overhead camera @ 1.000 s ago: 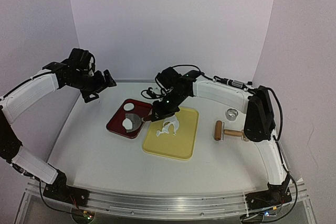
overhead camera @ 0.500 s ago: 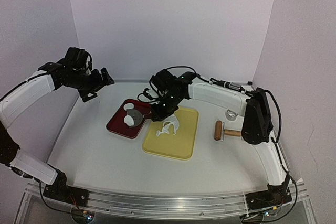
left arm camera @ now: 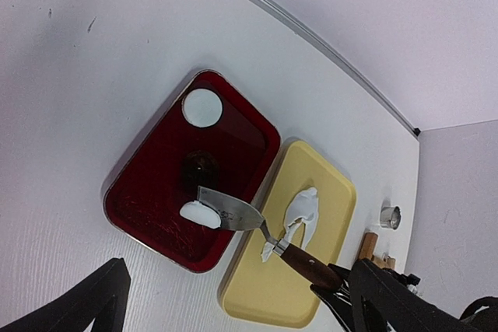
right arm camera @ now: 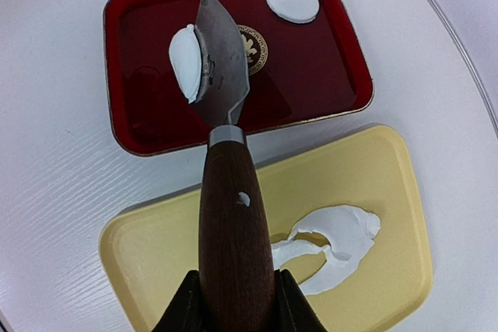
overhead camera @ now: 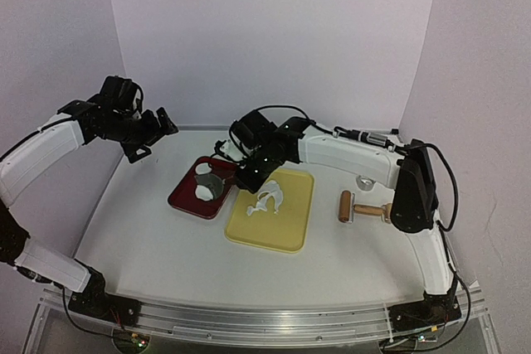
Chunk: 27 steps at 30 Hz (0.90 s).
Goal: Roll out the dumpling wrappers from the dough
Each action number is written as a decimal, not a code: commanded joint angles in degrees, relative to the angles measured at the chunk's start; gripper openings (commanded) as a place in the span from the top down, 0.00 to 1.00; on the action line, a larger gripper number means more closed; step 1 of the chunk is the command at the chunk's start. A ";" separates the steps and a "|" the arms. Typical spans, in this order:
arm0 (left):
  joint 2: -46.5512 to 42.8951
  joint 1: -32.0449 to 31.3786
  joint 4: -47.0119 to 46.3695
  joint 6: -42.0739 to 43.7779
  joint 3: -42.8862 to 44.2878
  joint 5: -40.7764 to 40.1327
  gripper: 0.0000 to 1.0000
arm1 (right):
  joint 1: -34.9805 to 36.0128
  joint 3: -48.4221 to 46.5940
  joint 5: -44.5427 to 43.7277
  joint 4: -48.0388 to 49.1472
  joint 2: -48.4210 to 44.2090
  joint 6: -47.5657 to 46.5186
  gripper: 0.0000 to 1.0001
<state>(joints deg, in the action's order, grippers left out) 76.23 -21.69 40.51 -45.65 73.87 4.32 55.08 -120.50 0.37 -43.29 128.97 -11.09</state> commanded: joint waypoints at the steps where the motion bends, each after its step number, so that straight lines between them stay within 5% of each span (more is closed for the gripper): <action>1: -2.47 0.13 -0.36 -1.22 -0.55 -0.78 0.01 | 0.65 0.07 -4.00 3.85 -4.59 -2.74 1.00; 13: -3.01 0.14 -0.26 -1.56 -0.71 -1.01 0.00 | 1.99 0.55 -14.07 5.15 -4.28 -2.91 1.00; 16: -3.25 0.10 -0.03 -1.57 -0.84 -1.30 0.00 | 4.30 5.60 -17.92 12.24 -7.33 -8.08 1.00; 27: -3.31 0.12 0.38 -1.09 -0.52 -2.04 0.01 | 4.80 6.30 -19.94 14.11 -7.38 -5.56 1.00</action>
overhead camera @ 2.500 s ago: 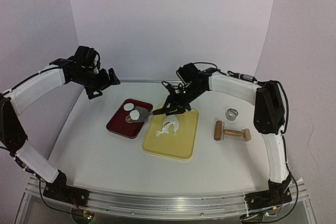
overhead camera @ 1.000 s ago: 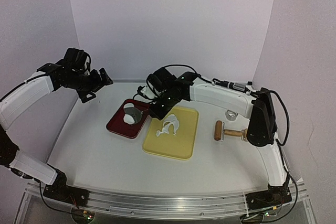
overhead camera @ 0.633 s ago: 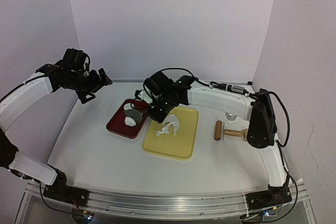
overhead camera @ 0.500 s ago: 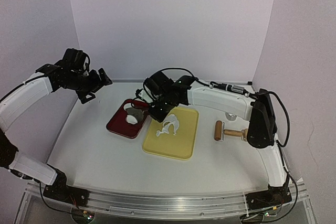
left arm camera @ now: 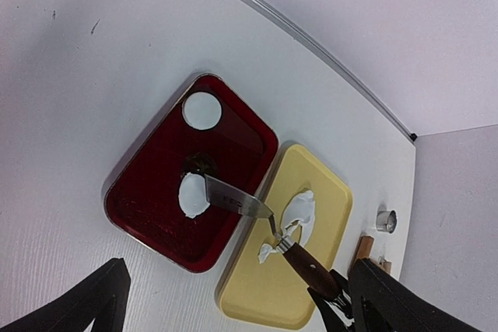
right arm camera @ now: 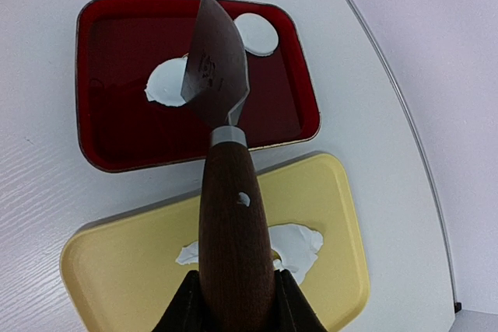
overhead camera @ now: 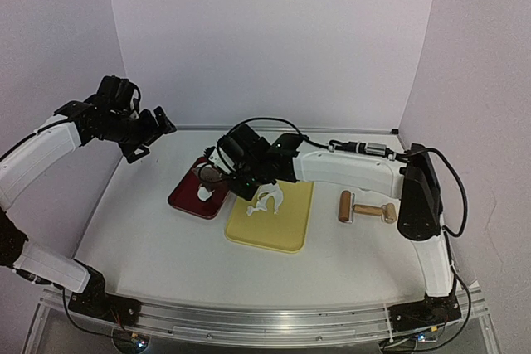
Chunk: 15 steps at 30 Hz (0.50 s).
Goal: Roll out the dumpling wrappers from the dough
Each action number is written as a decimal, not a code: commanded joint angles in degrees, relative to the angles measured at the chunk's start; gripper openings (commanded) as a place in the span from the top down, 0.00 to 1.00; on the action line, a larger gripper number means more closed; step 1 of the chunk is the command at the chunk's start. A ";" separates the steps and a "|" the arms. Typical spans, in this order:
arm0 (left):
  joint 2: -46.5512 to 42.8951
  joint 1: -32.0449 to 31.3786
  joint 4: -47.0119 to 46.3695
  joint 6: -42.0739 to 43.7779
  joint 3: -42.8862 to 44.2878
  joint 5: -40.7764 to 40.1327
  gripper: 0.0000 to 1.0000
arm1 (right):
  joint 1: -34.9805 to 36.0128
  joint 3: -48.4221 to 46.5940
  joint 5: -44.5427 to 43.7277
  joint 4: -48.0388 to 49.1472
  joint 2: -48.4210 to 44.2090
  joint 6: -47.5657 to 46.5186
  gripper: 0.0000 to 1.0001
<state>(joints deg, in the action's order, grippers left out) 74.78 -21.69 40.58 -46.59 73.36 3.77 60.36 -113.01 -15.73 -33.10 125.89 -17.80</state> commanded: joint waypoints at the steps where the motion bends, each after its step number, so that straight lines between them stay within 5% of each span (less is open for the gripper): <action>1: -1.98 0.11 0.37 -0.23 -0.12 -1.56 0.01 | -0.47 -1.62 -4.85 3.92 -4.20 1.63 1.00; 15: -4.68 0.12 1.64 0.44 -1.46 -5.25 0.01 | -3.81 -3.57 -6.44 -0.80 -12.80 13.28 1.00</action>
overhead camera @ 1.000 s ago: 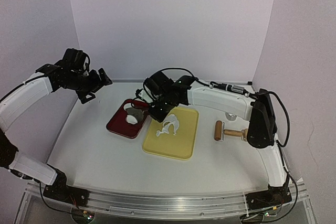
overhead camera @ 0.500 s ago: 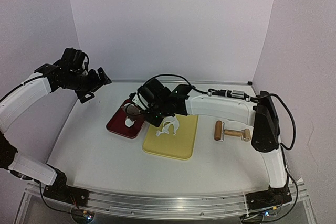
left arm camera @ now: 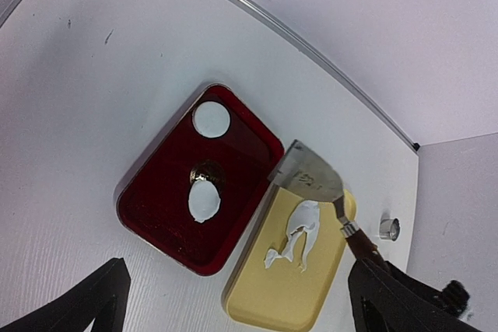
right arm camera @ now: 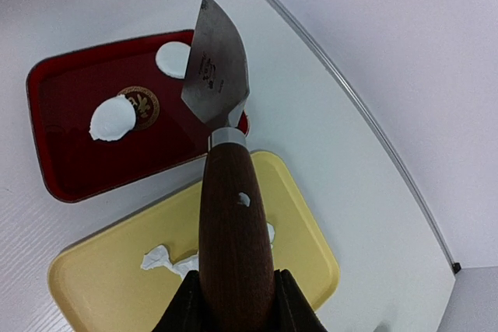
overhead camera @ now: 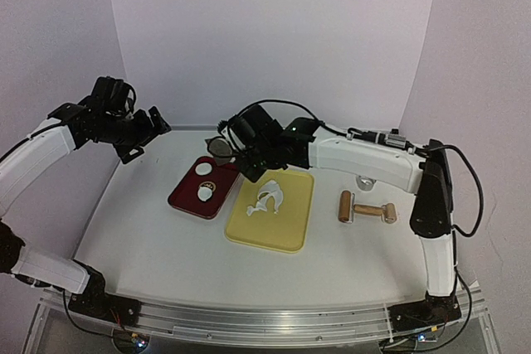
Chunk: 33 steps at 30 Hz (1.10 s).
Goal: Roll out the dumpling wrappers from the dough
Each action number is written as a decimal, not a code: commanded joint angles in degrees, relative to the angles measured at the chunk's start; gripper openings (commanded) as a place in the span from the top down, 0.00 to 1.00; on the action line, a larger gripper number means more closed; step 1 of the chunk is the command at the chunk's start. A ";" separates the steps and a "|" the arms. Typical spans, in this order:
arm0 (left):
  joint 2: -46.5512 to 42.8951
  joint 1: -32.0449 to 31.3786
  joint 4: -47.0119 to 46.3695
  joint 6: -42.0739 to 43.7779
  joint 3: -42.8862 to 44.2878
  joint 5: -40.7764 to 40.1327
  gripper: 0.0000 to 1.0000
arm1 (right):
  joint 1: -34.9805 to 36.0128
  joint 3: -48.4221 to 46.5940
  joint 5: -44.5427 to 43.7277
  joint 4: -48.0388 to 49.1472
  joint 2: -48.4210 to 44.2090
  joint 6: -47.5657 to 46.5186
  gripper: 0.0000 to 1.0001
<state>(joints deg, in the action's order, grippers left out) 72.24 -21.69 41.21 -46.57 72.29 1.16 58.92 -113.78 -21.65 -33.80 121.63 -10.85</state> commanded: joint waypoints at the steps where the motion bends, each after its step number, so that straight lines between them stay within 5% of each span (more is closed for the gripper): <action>1: -2.11 0.12 1.11 0.54 -0.44 -2.69 0.01 | -3.79 -3.08 0.24 -1.26 -9.17 7.92 1.00; 11: -2.10 0.15 2.95 2.85 -1.14 -4.45 0.01 | -26.04 -4.32 19.75 -22.03 -11.43 29.81 1.00; 18: -4.18 0.13 5.07 4.18 -2.06 -7.37 0.01 | -39.71 5.49 33.18 -21.93 -13.31 37.11 1.00; 33: -5.99 0.13 5.71 4.19 -3.94 -8.25 0.01 | -49.48 15.07 47.41 -18.48 -10.62 44.89 1.00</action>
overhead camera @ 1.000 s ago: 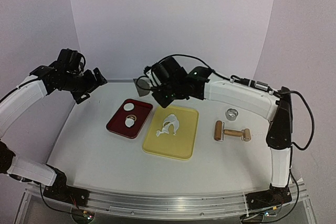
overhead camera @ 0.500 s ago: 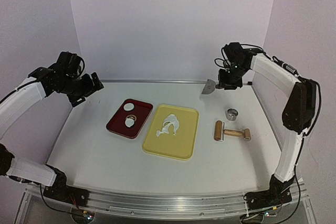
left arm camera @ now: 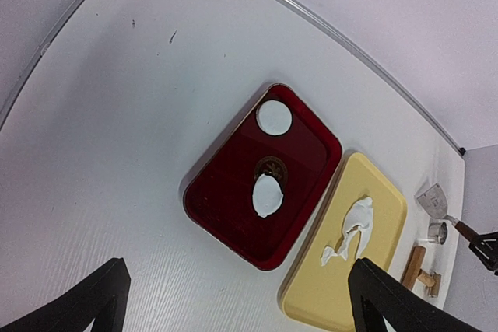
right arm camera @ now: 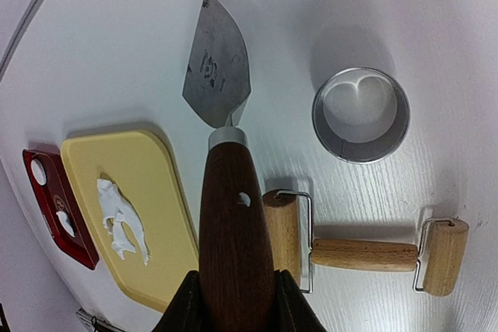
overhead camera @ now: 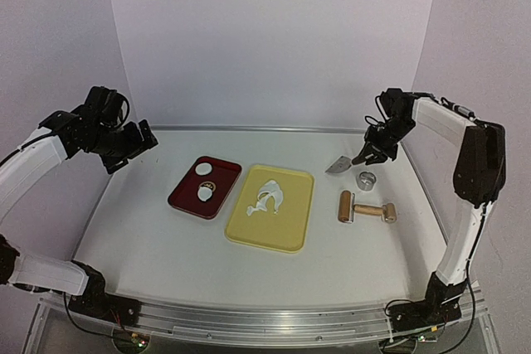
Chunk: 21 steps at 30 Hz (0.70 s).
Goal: Roll out the dumpling wrappers from the dough
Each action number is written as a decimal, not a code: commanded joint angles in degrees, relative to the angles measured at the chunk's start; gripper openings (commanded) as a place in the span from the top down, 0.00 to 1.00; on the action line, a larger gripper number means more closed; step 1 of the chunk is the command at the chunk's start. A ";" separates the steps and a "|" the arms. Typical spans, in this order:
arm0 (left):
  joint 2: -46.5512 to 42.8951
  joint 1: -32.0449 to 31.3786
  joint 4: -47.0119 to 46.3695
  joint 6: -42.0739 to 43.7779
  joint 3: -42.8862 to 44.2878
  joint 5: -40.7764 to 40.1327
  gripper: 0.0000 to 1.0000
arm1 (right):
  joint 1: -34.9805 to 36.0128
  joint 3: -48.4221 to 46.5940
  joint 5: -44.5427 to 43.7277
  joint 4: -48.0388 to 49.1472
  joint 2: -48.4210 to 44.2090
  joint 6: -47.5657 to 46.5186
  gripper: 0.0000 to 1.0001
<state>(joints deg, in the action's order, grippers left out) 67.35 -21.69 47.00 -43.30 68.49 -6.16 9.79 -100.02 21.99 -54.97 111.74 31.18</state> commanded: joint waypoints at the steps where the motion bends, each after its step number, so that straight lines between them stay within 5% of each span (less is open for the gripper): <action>1: -1.05 0.14 -0.16 0.89 -0.20 -0.88 0.01 | -0.35 1.85 4.18 3.33 -0.60 3.07 1.00; 21: 0.51 0.15 -1.54 -0.38 -0.96 0.26 0.01 | -0.34 7.56 0.28 6.44 3.39 0.47 0.72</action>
<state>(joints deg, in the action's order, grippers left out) 67.57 -21.69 46.94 -43.44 67.37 -6.07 9.19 -93.30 25.21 -47.97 112.33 32.84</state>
